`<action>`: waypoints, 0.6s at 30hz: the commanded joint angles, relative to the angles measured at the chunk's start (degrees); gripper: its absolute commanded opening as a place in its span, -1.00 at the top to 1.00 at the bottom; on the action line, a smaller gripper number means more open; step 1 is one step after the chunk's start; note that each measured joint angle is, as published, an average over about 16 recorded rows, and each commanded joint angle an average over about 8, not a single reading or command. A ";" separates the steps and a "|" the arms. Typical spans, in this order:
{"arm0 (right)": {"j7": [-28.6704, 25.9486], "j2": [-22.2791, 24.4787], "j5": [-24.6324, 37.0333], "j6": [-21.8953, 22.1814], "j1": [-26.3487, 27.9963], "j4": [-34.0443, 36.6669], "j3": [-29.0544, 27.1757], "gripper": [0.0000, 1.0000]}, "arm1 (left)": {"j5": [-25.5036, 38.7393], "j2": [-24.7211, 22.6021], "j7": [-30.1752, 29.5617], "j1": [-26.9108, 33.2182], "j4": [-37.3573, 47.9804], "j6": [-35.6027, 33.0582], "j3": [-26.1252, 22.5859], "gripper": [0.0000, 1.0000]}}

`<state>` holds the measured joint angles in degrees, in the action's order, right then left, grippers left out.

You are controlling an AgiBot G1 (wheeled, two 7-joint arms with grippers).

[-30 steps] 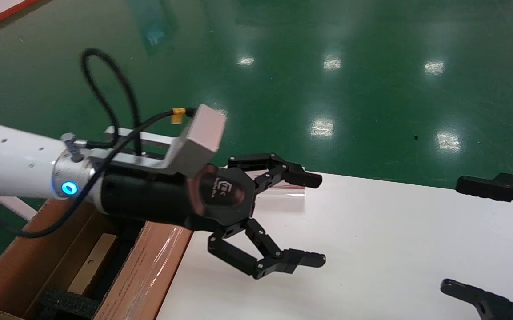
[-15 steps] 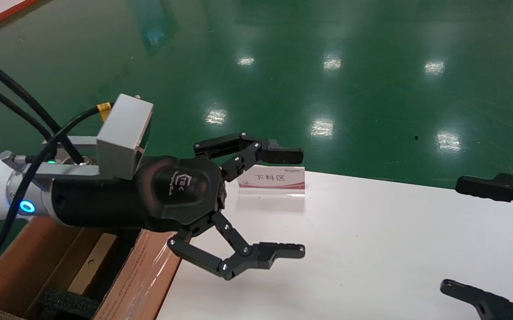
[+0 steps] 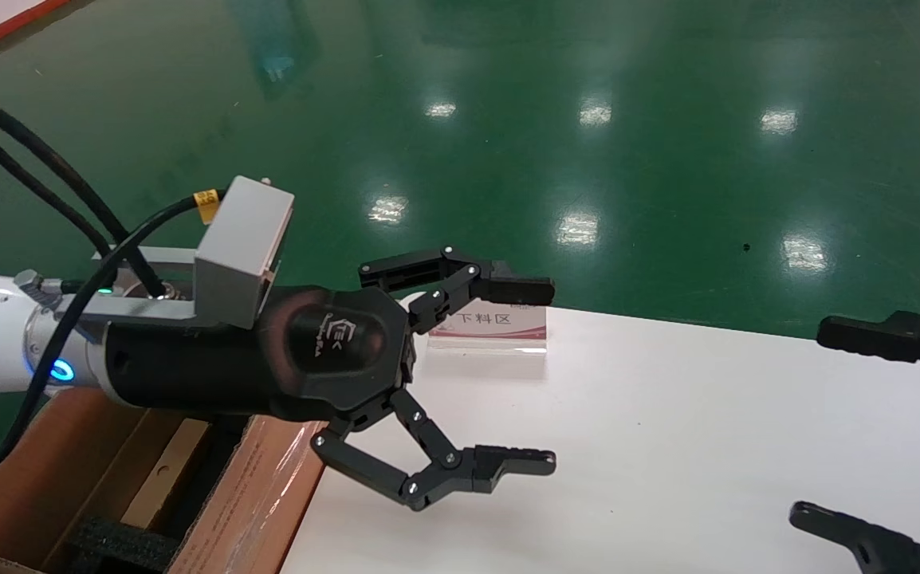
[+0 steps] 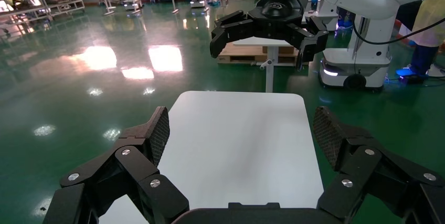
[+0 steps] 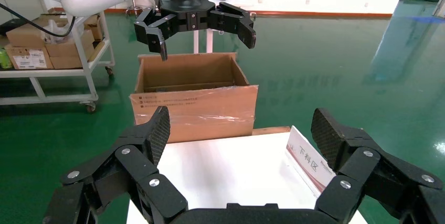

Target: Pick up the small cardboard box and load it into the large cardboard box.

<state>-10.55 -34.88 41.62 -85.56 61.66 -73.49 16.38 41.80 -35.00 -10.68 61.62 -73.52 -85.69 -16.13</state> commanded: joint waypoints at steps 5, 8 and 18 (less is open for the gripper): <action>-0.07 -0.05 0.08 -0.04 -0.03 -0.03 -0.12 -1.00 | -0.02 0.01 0.01 0.01 0.00 0.01 -0.03 -1.00; -0.10 -0.07 0.12 -0.07 -0.05 -0.05 -0.18 -1.00 | -0.03 0.02 0.02 0.01 0.00 0.02 -0.04 -1.00; -0.19 -0.13 0.23 -0.12 -0.09 -0.08 -0.35 -1.00 | -0.07 0.03 0.04 -0.01 0.00 0.02 -0.04 -1.00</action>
<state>-10.73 -35.00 41.83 -85.67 61.58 -73.56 16.05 41.73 -34.97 -10.65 61.60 -73.51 -85.67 -16.15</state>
